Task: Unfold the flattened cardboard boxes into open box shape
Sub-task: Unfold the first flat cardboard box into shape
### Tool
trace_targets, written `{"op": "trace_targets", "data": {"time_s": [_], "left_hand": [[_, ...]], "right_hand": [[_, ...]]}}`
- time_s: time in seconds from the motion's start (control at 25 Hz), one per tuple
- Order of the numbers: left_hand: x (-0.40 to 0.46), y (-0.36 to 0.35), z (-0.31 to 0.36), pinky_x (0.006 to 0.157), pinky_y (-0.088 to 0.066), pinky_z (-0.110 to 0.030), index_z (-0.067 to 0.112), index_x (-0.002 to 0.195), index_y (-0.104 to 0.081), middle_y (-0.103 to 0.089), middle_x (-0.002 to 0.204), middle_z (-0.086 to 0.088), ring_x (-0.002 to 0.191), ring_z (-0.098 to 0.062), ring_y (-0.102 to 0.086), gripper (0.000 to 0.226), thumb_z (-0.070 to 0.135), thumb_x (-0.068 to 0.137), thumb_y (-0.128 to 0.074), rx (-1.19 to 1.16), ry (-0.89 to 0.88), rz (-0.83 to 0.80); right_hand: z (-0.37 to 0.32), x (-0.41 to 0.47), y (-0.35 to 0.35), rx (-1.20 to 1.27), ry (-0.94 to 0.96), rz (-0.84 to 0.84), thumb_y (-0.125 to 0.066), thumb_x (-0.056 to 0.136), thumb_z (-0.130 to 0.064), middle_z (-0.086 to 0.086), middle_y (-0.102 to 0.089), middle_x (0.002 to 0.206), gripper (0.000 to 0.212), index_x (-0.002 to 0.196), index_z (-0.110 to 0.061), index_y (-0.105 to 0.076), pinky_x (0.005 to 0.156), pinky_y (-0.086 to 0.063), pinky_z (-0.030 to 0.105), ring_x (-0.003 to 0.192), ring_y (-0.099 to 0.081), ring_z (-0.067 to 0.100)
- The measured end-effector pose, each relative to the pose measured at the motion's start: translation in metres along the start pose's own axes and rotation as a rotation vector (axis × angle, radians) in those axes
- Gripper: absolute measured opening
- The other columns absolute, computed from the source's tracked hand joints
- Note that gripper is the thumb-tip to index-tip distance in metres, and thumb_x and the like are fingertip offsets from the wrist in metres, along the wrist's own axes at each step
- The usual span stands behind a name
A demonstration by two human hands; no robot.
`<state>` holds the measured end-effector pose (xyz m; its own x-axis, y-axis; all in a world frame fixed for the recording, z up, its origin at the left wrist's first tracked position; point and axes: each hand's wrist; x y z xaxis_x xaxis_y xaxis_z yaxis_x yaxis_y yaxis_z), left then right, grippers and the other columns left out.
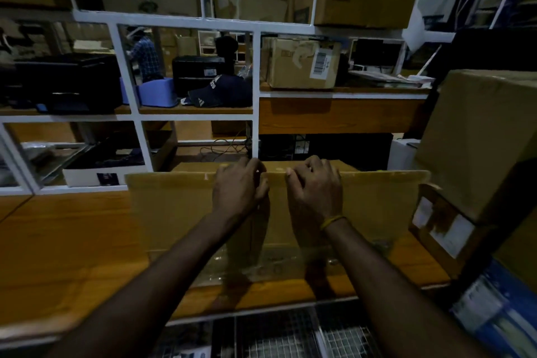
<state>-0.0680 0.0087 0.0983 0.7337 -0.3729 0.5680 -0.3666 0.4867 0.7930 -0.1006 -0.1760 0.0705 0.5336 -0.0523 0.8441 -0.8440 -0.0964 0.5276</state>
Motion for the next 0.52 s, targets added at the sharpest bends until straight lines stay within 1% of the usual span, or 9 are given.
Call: {"op": "trace_targets", "data": {"time_s": [0.04, 0.08, 0.12, 0.16, 0.24, 0.32, 0.4, 0.48, 0.52], "left_hand": [[-0.011, 0.013, 0.009, 0.088, -0.046, -0.037, 0.027, 0.116, -0.059, -0.066, 0.109, 0.003, 0.094, -0.016, -0.061, 0.026, 0.042, 0.094, -0.056, 0.002, 0.013, -0.046], [-0.02, 0.023, 0.016, 0.077, -0.049, -0.032, 0.03, 0.117, -0.06, -0.068, 0.104, 0.005, 0.086, -0.013, -0.061, 0.026, 0.043, 0.095, -0.055, 0.008, 0.029, -0.103], [-0.027, 0.033, 0.022, 0.064, -0.046, -0.027, 0.032, 0.118, -0.061, -0.069, 0.102, 0.006, 0.079, -0.009, -0.058, 0.026, 0.044, 0.095, -0.055, 0.02, 0.045, -0.172], [-0.035, 0.04, 0.027, 0.054, -0.04, -0.023, 0.034, 0.12, -0.062, -0.068, 0.1, 0.007, 0.074, -0.006, -0.054, 0.027, 0.044, 0.095, -0.056, 0.039, 0.057, -0.25], [-0.047, 0.045, 0.034, 0.051, -0.033, -0.021, 0.037, 0.122, -0.062, -0.065, 0.097, 0.01, 0.071, -0.002, -0.05, 0.029, 0.043, 0.095, -0.058, 0.054, 0.067, -0.412], [-0.052, 0.042, 0.034, 0.055, -0.036, -0.021, 0.038, 0.124, -0.062, -0.065, 0.103, 0.01, 0.08, -0.003, -0.054, 0.031, 0.041, 0.093, -0.06, -0.004, 0.079, -0.556], [-0.055, 0.036, 0.03, 0.067, -0.043, -0.024, 0.037, 0.128, -0.061, -0.064, 0.119, 0.009, 0.097, -0.007, -0.057, 0.034, 0.038, 0.094, -0.061, -0.095, 0.086, -0.731], [-0.06, 0.033, 0.025, 0.085, -0.045, -0.029, 0.037, 0.134, -0.056, -0.056, 0.137, 0.007, 0.115, -0.01, -0.051, 0.042, 0.033, 0.092, -0.064, -0.215, 0.064, -0.938], [-0.064, 0.032, 0.023, 0.094, -0.044, -0.032, 0.039, 0.138, -0.052, -0.048, 0.145, 0.007, 0.124, -0.012, -0.046, 0.052, 0.032, 0.09, -0.069, -0.294, 0.081, -1.036]], "right_hand": [[-0.002, -0.006, 0.01, 0.004, 0.012, 0.038, -0.051, 0.096, -0.037, 0.007, -0.057, 0.086, 0.029, 0.085, -0.015, -0.066, 0.066, -0.043, 0.035, 0.077, -0.053, 0.024], [-0.005, -0.012, 0.02, 0.011, 0.006, 0.046, -0.052, 0.096, -0.035, 0.006, -0.058, 0.082, 0.03, 0.08, -0.014, -0.066, 0.062, -0.043, 0.034, 0.073, -0.054, 0.024], [-0.009, -0.019, 0.029, 0.023, -0.009, 0.035, -0.051, 0.096, -0.035, 0.006, -0.059, 0.079, 0.033, 0.076, -0.014, -0.067, 0.061, -0.041, 0.032, 0.07, -0.055, 0.023], [-0.015, -0.027, 0.04, 0.037, -0.03, 0.014, -0.049, 0.095, -0.036, 0.005, -0.06, 0.075, 0.036, 0.073, -0.015, -0.068, 0.061, -0.038, 0.031, 0.067, -0.056, 0.022], [-0.027, -0.043, 0.062, 0.055, -0.082, -0.059, -0.046, 0.095, -0.037, 0.001, -0.057, 0.066, 0.04, 0.068, -0.017, -0.067, 0.062, -0.032, 0.028, 0.06, -0.054, 0.021], [-0.036, -0.052, 0.085, 0.067, -0.171, -0.269, -0.044, 0.097, -0.041, -0.002, -0.052, 0.062, 0.042, 0.068, -0.02, -0.067, 0.062, -0.027, 0.027, 0.057, -0.05, 0.018], [-0.039, -0.057, 0.099, 0.038, -0.242, -0.512, -0.043, 0.098, -0.045, -0.004, -0.055, 0.065, 0.04, 0.075, -0.023, -0.067, 0.06, -0.029, 0.027, 0.058, -0.047, 0.013], [-0.035, -0.059, 0.105, 0.045, -0.268, -0.725, -0.047, 0.096, -0.043, -0.003, -0.066, 0.077, 0.032, 0.081, -0.025, -0.069, 0.059, -0.035, 0.026, 0.064, -0.053, 0.014], [-0.032, -0.059, 0.104, 0.082, -0.28, -0.841, -0.05, 0.095, -0.04, -0.002, -0.07, 0.088, 0.027, 0.086, -0.026, -0.071, 0.061, -0.039, 0.025, 0.069, -0.056, 0.015]]}}
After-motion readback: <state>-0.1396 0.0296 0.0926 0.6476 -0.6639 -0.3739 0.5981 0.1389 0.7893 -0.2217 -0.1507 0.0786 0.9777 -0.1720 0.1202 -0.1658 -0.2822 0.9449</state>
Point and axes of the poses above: each hand's wrist, its own x-axis towards the middle knuckle, its own y-axis out of the back of the hand, z = x × y
